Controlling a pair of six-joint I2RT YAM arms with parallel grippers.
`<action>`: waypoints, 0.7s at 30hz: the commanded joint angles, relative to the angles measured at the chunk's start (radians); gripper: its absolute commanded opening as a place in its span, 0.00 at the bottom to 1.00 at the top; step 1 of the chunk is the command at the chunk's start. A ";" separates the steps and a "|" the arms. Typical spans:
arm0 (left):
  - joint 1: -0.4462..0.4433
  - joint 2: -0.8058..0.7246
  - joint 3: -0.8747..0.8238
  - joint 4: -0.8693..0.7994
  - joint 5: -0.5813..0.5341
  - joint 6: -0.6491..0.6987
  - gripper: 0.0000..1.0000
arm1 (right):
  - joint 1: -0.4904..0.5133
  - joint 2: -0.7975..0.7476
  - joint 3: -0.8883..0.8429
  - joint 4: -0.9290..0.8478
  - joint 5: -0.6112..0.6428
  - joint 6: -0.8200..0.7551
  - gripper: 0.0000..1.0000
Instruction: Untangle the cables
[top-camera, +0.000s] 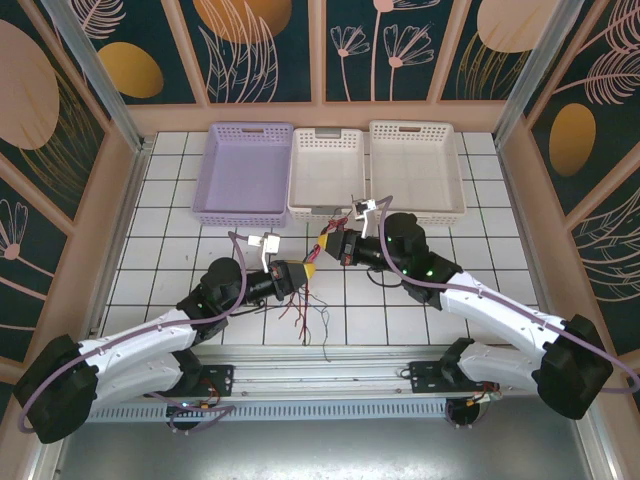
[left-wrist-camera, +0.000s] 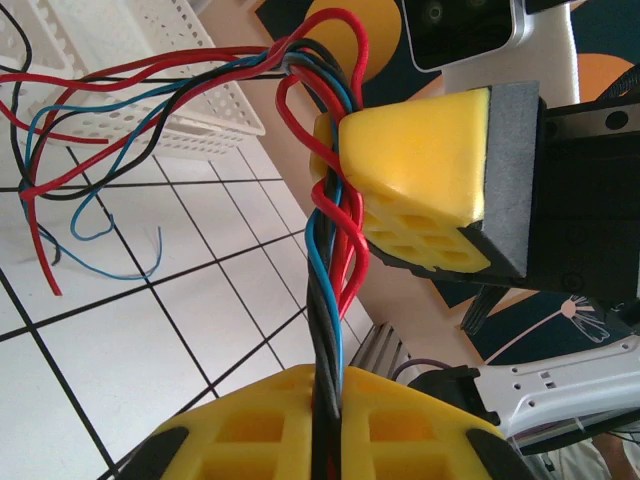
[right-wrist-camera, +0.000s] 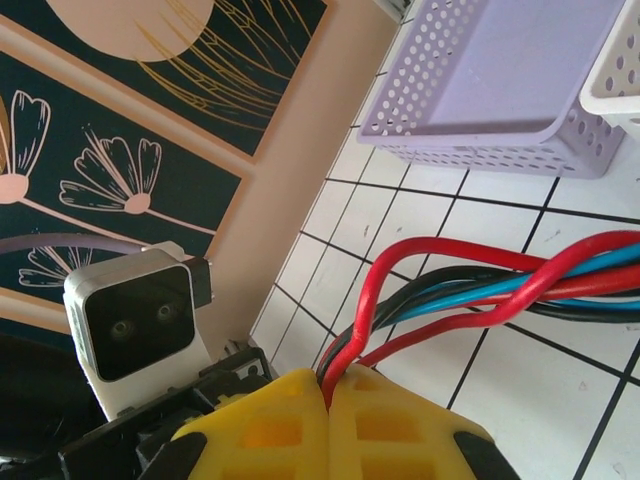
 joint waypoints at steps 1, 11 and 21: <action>-0.010 -0.040 0.024 -0.042 0.055 0.050 0.30 | -0.013 -0.040 -0.022 0.051 0.086 -0.032 0.00; -0.009 -0.117 0.061 -0.196 0.075 0.124 0.64 | -0.010 -0.084 -0.058 0.071 0.034 -0.089 0.00; -0.010 -0.028 0.166 -0.305 -0.013 0.182 0.55 | 0.052 -0.085 -0.043 0.062 -0.037 -0.186 0.00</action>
